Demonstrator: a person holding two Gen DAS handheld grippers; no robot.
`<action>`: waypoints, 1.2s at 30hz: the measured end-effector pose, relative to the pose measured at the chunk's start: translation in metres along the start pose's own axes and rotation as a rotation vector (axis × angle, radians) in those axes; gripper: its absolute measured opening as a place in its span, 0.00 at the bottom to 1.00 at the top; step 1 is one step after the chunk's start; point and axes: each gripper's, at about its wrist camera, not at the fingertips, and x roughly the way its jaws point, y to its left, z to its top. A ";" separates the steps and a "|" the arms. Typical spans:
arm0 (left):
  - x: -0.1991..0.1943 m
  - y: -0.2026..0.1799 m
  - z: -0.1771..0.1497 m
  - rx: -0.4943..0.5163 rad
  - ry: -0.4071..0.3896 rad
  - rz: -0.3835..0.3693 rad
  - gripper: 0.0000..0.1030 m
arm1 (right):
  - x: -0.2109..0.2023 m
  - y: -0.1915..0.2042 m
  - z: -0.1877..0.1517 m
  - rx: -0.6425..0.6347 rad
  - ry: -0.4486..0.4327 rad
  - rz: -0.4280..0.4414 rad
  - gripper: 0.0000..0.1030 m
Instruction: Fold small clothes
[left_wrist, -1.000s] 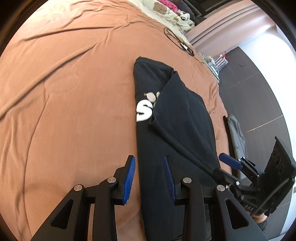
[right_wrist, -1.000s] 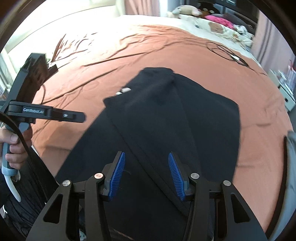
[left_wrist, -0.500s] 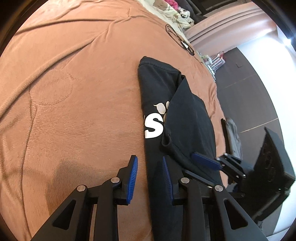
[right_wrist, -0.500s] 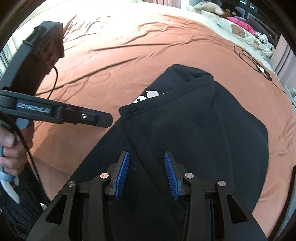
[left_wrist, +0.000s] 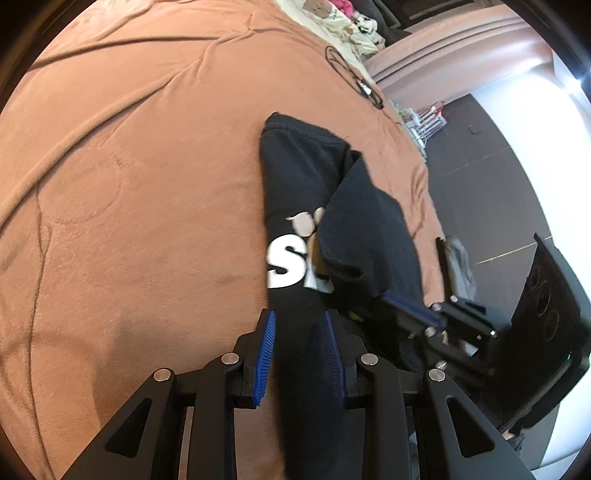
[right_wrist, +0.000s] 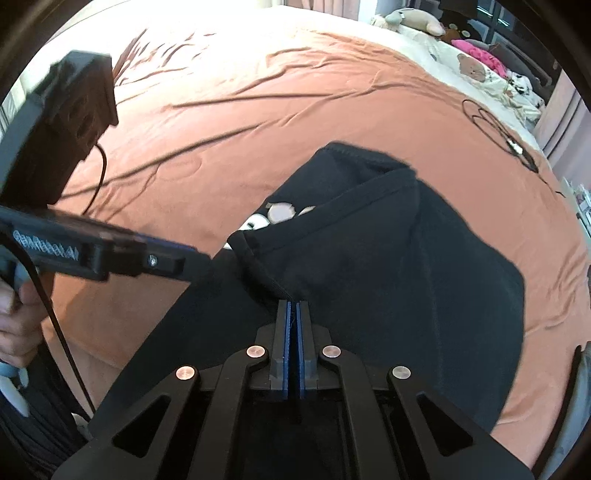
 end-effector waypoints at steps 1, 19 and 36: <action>0.000 -0.001 0.001 0.002 -0.003 -0.004 0.29 | -0.005 -0.003 0.001 0.003 -0.005 -0.006 0.00; 0.002 -0.004 -0.002 0.004 -0.037 0.042 0.29 | -0.053 -0.128 -0.010 0.263 -0.070 -0.170 0.00; 0.005 0.000 -0.011 0.003 -0.049 0.085 0.29 | 0.020 -0.196 -0.017 0.410 -0.027 -0.216 0.00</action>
